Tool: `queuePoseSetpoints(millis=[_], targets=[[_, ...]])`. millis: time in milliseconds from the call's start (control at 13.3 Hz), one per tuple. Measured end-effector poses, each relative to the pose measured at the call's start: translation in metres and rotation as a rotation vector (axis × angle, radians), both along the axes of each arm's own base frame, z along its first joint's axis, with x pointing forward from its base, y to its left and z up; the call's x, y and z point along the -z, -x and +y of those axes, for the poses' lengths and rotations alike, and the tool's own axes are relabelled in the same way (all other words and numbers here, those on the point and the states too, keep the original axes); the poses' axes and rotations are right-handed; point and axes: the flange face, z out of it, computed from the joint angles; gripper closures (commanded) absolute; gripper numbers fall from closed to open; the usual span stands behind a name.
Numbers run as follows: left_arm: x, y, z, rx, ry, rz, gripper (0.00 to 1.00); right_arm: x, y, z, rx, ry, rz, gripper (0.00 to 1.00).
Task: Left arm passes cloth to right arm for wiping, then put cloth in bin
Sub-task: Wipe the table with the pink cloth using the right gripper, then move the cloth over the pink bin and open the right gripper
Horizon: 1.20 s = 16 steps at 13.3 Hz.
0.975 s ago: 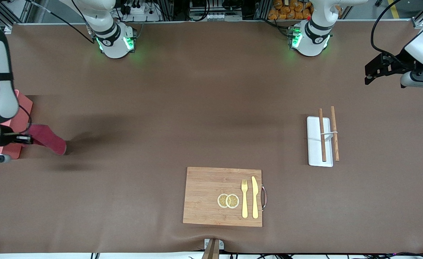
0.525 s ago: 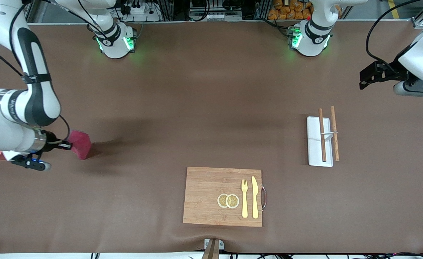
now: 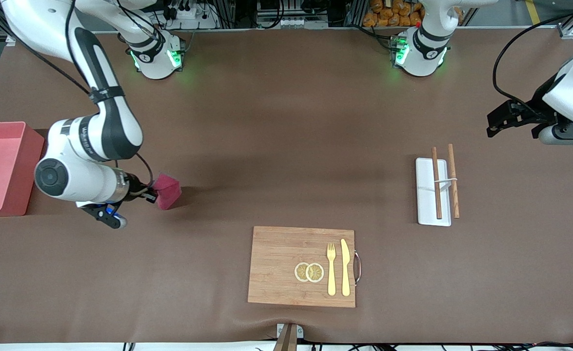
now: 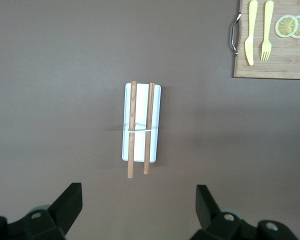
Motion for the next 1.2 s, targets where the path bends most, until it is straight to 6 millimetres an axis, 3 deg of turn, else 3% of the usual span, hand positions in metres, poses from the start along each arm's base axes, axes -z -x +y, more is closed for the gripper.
queuePoseSetpoints(millis=[225,375,600,900,1050,1200], targets=[[0.0,0.001,0.0,0.0,-0.003,0.0,0.0,-0.018,0.001,-0.021,-0.026,0.001,0.021,1.0],[0.0,0.002,0.0,0.001,-0.003,0.002,0.0,-0.047,0.001,-0.065,-0.124,0.014,0.033,1.0],[0.0,0.004,-0.001,0.003,-0.003,0.001,0.0,-0.103,0.011,-0.175,-0.256,-0.028,0.057,1.0],[-0.001,0.003,-0.001,0.003,-0.002,-0.01,0.0,-0.155,0.04,-0.324,-0.475,-0.015,0.041,1.0],[-0.001,0.003,-0.002,0.004,-0.002,-0.01,0.0,-0.175,0.059,-0.383,-0.576,0.007,0.036,1.0],[0.0,0.003,-0.002,0.004,-0.003,-0.007,0.0,-0.181,0.073,-0.432,-0.665,0.044,0.001,1.0]])
